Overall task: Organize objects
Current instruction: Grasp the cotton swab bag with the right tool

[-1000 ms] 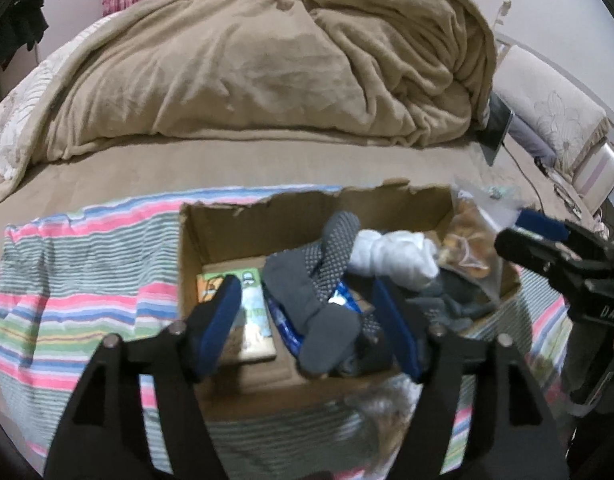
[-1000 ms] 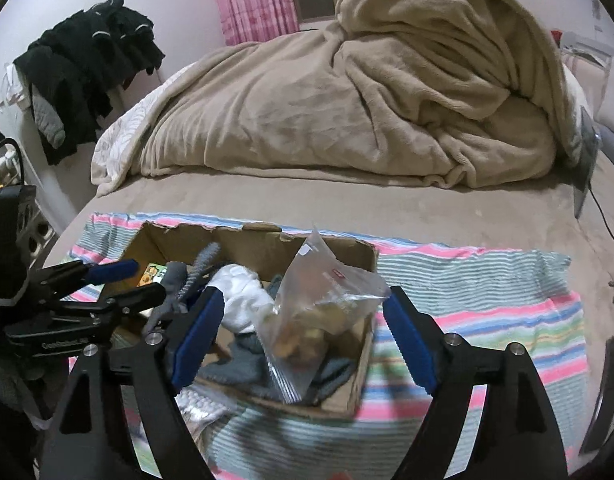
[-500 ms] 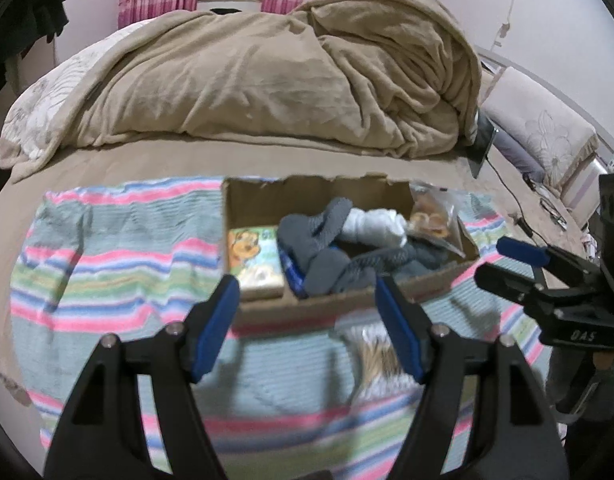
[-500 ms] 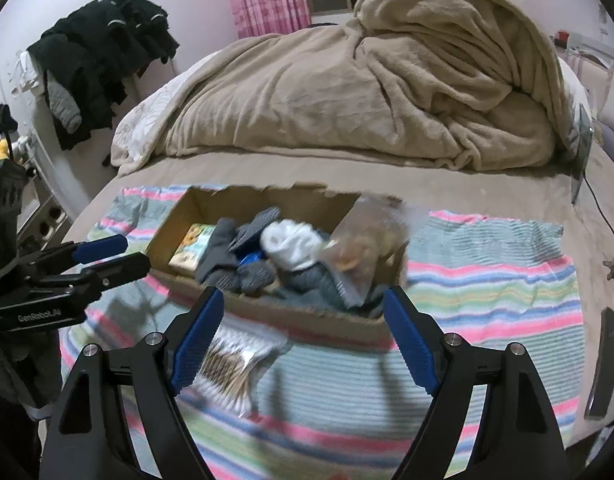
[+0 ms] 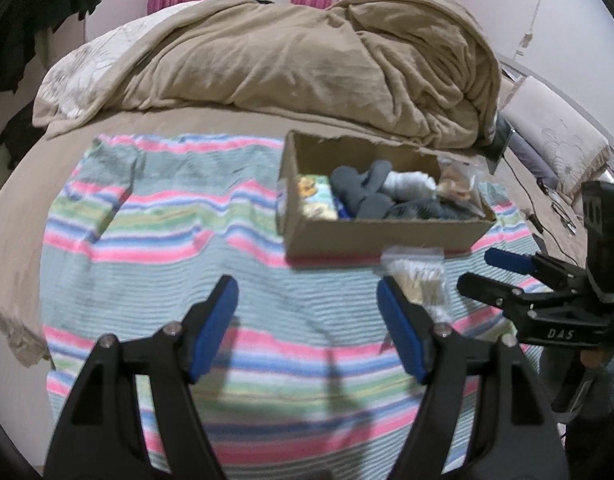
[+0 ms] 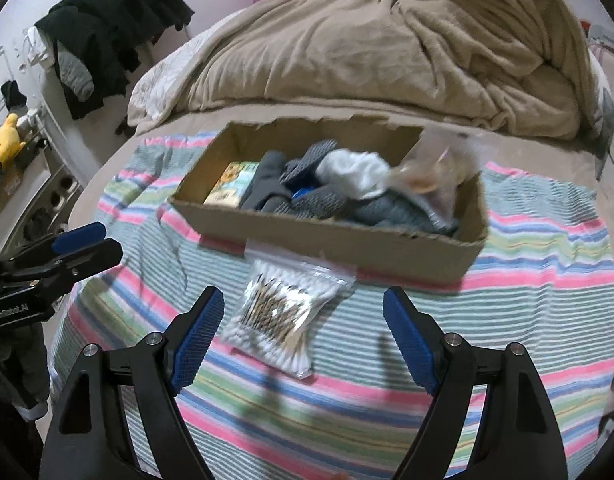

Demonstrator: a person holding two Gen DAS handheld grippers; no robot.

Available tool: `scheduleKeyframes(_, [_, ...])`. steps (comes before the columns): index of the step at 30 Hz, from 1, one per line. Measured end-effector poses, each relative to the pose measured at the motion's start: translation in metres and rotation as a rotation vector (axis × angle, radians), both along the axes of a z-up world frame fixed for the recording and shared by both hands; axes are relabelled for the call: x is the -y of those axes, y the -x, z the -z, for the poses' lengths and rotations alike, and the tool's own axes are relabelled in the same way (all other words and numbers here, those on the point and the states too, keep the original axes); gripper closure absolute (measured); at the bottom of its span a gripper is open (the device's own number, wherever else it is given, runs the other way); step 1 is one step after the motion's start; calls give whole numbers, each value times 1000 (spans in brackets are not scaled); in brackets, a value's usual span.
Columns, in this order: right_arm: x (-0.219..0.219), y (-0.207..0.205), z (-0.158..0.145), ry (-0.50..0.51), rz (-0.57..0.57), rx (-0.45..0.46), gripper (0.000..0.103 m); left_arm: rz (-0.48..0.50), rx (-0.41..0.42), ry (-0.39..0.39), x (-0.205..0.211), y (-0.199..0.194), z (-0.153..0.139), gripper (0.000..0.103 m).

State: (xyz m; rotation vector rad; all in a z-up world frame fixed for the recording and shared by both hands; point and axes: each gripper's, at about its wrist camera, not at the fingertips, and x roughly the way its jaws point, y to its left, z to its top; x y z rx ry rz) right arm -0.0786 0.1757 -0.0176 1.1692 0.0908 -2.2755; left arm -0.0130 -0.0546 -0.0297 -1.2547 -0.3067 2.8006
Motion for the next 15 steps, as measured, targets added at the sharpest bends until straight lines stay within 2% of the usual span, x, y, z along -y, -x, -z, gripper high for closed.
scheduleKeyframes(12, [36, -1, 41, -58, -37, 95, 20, -34, 43, -37, 23, -16, 22, 29])
scheduleKeyframes(14, [41, 0, 48, -72, -43, 112, 38, -36, 44, -38, 24, -16, 22, 29])
scheduleKeyframes(15, [42, 0, 51, -77, -45, 116, 41, -36, 44, -39, 24, -16, 22, 29])
